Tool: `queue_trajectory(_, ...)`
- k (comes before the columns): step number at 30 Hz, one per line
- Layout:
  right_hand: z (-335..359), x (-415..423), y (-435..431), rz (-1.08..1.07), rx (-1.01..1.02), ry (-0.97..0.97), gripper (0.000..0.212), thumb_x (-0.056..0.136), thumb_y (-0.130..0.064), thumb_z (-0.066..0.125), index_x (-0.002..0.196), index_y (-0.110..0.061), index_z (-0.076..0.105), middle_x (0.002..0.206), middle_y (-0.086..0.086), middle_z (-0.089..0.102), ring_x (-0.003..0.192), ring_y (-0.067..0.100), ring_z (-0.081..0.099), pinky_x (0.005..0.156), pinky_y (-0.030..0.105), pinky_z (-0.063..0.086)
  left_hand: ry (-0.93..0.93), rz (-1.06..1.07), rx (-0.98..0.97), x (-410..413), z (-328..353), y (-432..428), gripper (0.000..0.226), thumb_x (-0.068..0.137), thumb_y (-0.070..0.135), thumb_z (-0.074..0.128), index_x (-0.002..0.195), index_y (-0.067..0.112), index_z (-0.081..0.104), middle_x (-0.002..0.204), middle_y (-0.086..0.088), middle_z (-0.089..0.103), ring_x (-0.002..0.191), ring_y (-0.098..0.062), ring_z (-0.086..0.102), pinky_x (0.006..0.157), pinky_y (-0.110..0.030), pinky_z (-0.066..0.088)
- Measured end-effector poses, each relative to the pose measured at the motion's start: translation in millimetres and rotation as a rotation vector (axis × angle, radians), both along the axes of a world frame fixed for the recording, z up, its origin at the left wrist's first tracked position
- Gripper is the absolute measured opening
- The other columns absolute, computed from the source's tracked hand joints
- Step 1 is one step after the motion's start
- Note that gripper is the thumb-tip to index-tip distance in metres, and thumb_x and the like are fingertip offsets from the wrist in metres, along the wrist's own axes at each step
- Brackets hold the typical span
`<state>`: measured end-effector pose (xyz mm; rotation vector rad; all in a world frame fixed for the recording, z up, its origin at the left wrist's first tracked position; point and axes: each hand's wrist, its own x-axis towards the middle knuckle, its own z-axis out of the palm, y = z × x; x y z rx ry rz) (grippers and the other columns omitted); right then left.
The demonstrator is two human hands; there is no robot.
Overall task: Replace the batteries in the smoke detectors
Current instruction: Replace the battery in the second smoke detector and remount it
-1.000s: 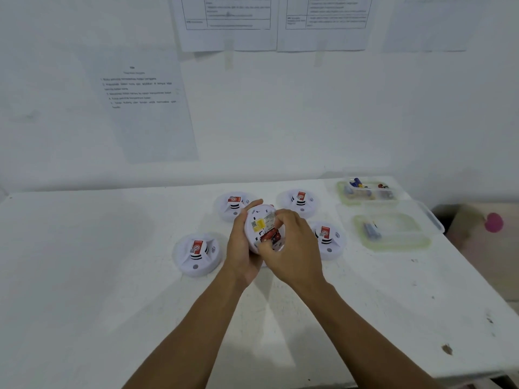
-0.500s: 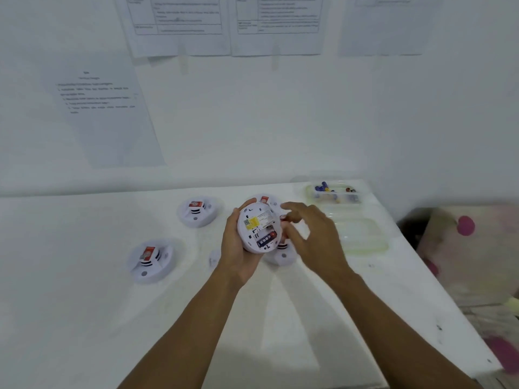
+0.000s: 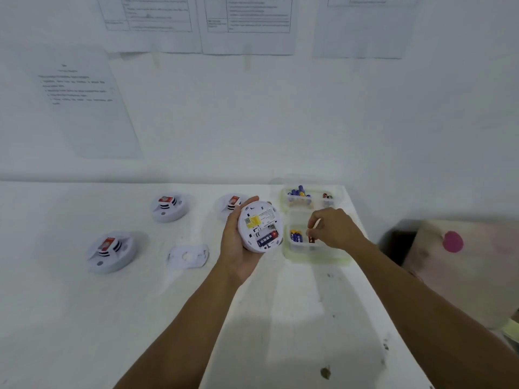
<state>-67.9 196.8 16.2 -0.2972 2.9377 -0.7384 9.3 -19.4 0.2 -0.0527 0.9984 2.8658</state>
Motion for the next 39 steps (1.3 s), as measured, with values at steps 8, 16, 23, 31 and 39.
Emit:
queue_trajectory(8, -12, -11, -4, -0.026, -0.085, -0.106, 0.003, 0.084, -0.026, 0.071, 0.085, -0.026, 0.068, 0.075, -0.001, 0.073, 0.069, 0.014, 0.071, 0.077, 0.035, 0.059, -0.006, 0.006, -0.018, -10, 1, -2, 0.035, 0.096, 0.043, 0.05, 0.122, 0.022, 0.062, 0.131, -0.008, 0.06, 0.121, -0.029, 0.055, 0.111, -0.056, 0.033)
queue_trajectory(16, 24, 27, -18, -0.024, -0.34, 0.1, 0.01, 0.089, -0.018, 0.064, 0.089, -0.028, 0.067, 0.084, -0.007, 0.071, 0.072, 0.011, 0.067, 0.061, 0.018, 0.05, -0.015, 0.007, -0.065, -21, 2, -1, 0.045, 0.087, 0.047, 0.057, 0.125, 0.022, 0.06, 0.132, -0.01, 0.059, 0.121, -0.03, 0.054, 0.111, -0.056, 0.032)
queue_trajectory(23, 19, 66, -63, -0.096, -0.548, 0.199, 0.016, 0.086, -0.011, 0.066, 0.085, -0.026, 0.068, 0.099, -0.008, 0.065, 0.075, 0.003, 0.064, 0.069, 0.017, 0.051, 0.013, 0.065, -0.112, -21, 17, 12, 0.052, 0.085, 0.044, 0.049, 0.13, 0.02, 0.056, 0.122, -0.007, 0.066, 0.109, -0.027, 0.061, 0.095, -0.047, 0.048)
queue_trajectory(31, 15, 66, -78, -0.25, -0.605, 0.173, 0.003, 0.087, -0.017, 0.065, 0.085, -0.019, 0.066, 0.104, -0.003, 0.058, 0.075, 0.002, 0.062, 0.071, 0.02, 0.051, 0.031, 0.156, -0.143, -21, 20, 22, 0.041, 0.086, 0.044, 0.048, 0.119, 0.022, 0.061, 0.112, -0.005, 0.069, 0.101, -0.023, 0.064, 0.078, -0.036, 0.057)
queue_trajectory(39, 12, 66, -74, -0.288, -0.772, 0.205, 0.006, 0.089, -0.017, 0.065, 0.086, -0.015, 0.062, 0.092, -0.003, 0.064, 0.077, 0.001, 0.059, 0.063, 0.005, 0.043, 0.014, 0.122, -0.158, -25, 19, 25, 0.034, 0.101, 0.039, 0.035, 0.116, 0.025, 0.062, 0.111, -0.002, 0.071, 0.099, -0.022, 0.066, 0.081, -0.038, 0.056)
